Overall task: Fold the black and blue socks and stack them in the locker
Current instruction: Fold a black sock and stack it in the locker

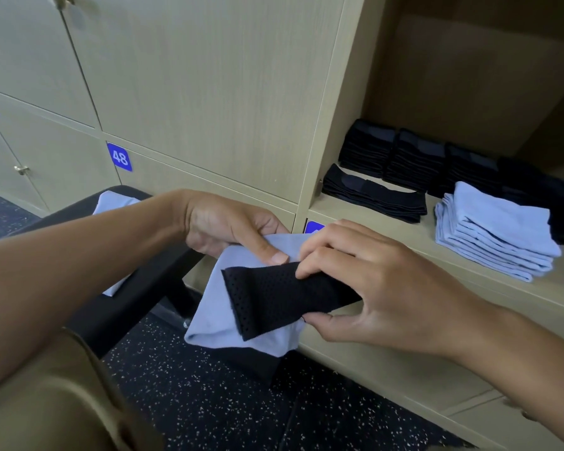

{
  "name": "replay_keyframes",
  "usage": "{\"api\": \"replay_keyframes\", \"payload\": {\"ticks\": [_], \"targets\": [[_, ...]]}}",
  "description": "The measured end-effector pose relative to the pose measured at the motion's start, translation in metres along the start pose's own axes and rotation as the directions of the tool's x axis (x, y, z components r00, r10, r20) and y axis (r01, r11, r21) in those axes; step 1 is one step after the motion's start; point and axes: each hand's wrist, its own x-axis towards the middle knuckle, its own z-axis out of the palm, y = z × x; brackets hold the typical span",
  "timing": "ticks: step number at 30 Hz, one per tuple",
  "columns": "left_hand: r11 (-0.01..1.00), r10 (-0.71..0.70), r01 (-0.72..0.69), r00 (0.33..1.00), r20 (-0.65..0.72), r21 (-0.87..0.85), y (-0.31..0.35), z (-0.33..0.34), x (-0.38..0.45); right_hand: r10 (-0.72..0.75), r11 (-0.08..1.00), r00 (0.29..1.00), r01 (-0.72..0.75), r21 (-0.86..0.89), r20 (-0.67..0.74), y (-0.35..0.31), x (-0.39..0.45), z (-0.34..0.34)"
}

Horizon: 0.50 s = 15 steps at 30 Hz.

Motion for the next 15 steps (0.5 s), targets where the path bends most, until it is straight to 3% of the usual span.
{"api": "replay_keyframes", "payload": {"ticks": [4,8,15], "targets": [[0.999,0.029,-0.031,0.999,-0.042,-0.040,0.005,0.002,-0.001,0.044,0.999,0.999,-0.043,0.030,-0.033,0.005,-0.001,0.001],[0.980,0.118,-0.099,0.988,0.103,-0.171,0.006,-0.001,0.007,0.086,0.995,0.995,-0.084,0.057,-0.039,0.014,-0.003,-0.008],[0.985,0.110,-0.103,0.993,0.046,-0.137,0.006,-0.005,0.004,0.288,0.956,0.932,-0.293,0.009,-0.218,0.056,-0.011,-0.034]]}}
